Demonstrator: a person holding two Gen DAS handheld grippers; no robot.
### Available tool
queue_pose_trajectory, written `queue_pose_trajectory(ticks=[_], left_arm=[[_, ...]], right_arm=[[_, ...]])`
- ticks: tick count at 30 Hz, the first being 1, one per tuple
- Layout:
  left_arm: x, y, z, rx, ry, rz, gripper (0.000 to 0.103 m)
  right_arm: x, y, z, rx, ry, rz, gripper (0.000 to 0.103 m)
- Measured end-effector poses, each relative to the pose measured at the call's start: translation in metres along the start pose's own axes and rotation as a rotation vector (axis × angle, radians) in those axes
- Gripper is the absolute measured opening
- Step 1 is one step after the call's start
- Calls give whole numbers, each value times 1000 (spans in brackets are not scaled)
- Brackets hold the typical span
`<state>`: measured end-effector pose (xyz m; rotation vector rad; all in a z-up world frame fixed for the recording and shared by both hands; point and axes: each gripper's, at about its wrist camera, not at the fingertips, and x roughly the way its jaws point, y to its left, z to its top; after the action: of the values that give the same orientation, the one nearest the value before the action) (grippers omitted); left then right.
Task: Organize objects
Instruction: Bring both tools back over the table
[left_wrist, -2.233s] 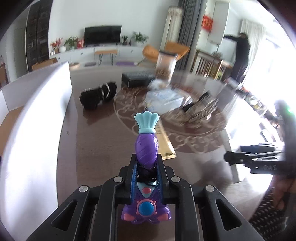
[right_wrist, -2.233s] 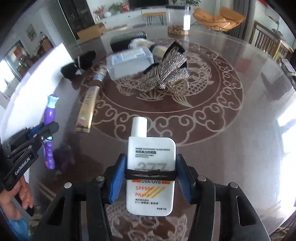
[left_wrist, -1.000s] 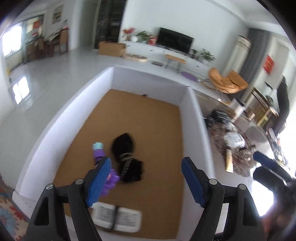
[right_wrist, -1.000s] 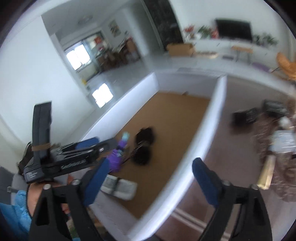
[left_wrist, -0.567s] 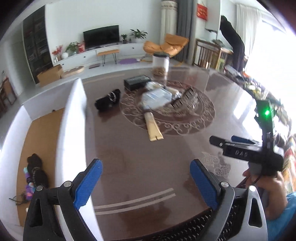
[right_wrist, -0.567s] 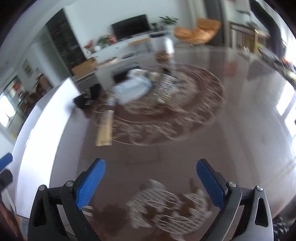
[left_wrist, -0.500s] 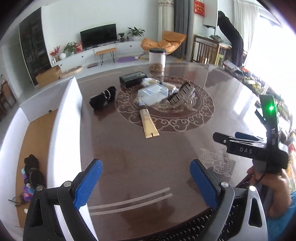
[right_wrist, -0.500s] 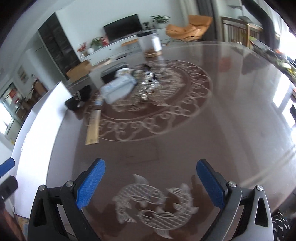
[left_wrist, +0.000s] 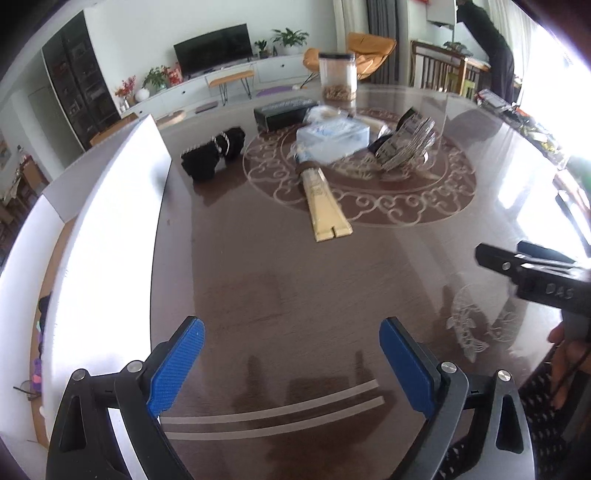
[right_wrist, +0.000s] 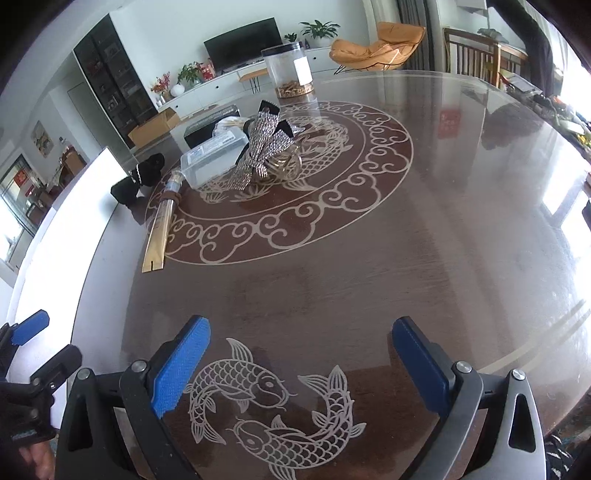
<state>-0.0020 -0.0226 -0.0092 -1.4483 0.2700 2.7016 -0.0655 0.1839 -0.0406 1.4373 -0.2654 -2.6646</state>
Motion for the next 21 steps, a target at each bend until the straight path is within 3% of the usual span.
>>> queue_pose_trajectory(ticks=[10,15,18,21], left_arm=[[34,-1,-5,-4,72,28,97],[40,5,-4,-59,77,-24,97],[44,9,-3,-96,81,-72,101],[46,9,-4,-104,68,-74,103]], right_arm=[[9,-4,5,-44,15,-37,99],[16,2,8,-95,38,-76,103],[24,13,7,-187,54,-145,103],[27,15,11,-210,64,-121,103]])
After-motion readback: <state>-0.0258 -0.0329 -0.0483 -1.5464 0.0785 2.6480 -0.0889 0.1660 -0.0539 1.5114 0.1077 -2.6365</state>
